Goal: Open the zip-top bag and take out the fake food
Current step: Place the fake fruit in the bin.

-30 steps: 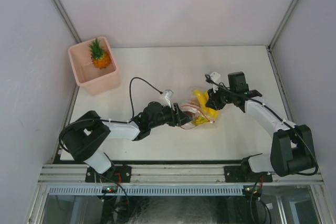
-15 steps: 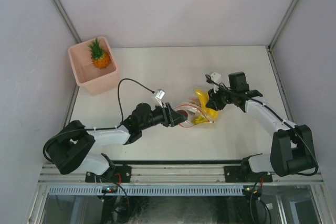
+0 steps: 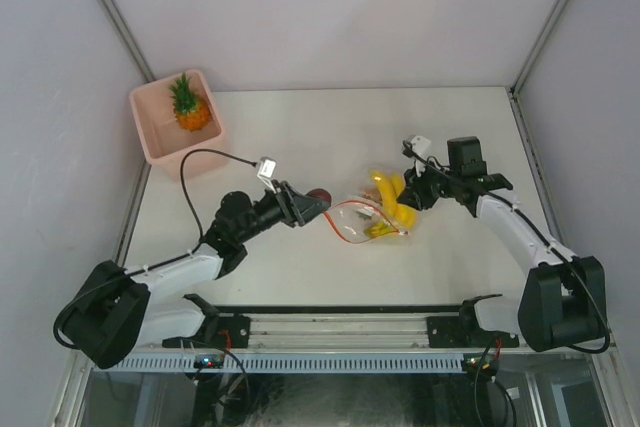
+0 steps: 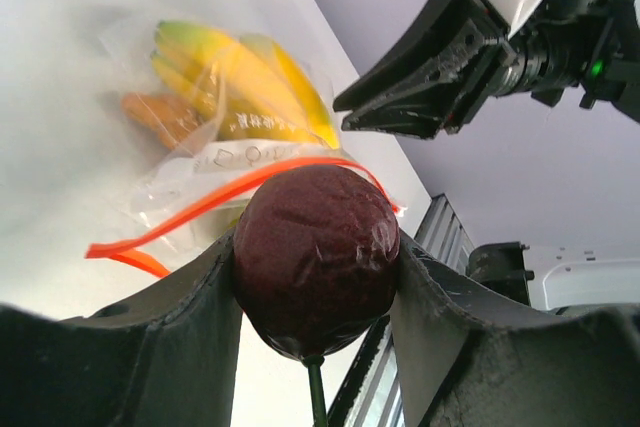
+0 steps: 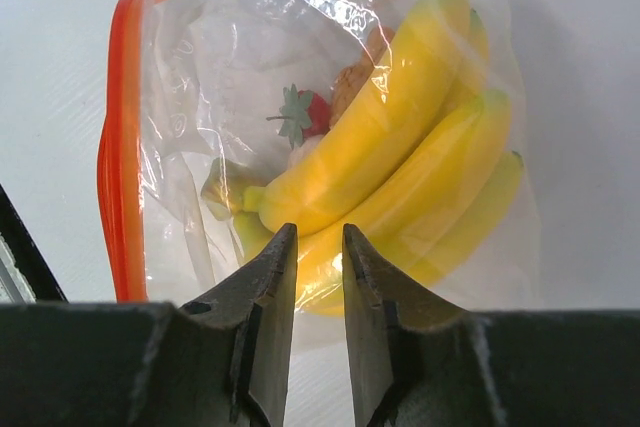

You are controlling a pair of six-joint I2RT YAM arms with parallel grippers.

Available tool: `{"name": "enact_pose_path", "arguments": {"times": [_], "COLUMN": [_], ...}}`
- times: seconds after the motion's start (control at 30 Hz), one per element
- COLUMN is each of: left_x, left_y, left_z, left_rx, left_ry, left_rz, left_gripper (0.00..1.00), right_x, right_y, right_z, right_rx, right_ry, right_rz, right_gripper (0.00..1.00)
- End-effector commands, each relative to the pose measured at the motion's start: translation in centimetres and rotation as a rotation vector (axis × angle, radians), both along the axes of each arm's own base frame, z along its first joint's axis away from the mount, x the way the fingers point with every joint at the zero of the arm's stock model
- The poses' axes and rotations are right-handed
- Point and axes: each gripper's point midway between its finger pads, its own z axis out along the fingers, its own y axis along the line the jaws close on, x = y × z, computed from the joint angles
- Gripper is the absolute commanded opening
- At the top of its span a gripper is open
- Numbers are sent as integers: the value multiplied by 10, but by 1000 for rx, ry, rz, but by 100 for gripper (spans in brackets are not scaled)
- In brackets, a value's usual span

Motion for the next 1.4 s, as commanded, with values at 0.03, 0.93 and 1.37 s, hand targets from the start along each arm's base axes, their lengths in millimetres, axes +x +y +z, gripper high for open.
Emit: {"name": "enact_pose_path", "arguments": {"times": [0.03,0.93,1.37], "left_x": [8,131,171], "left_y": [20,119,157], "left_z": [26,115,127], "left_rx": [-34,-15,27], "left_ry": [-73,-174,-155], "left_rz": [29,359,485], "left_gripper": [22,21,21], "right_x": [4,0,-1], "right_y": [0,-8,-8], "right_z": [26,40,41], "right_rx": [24,-8,-17], "right_ry": [-89,-167,-177], "right_rz": [26,34,37], "right_gripper": [25,25,25]}}
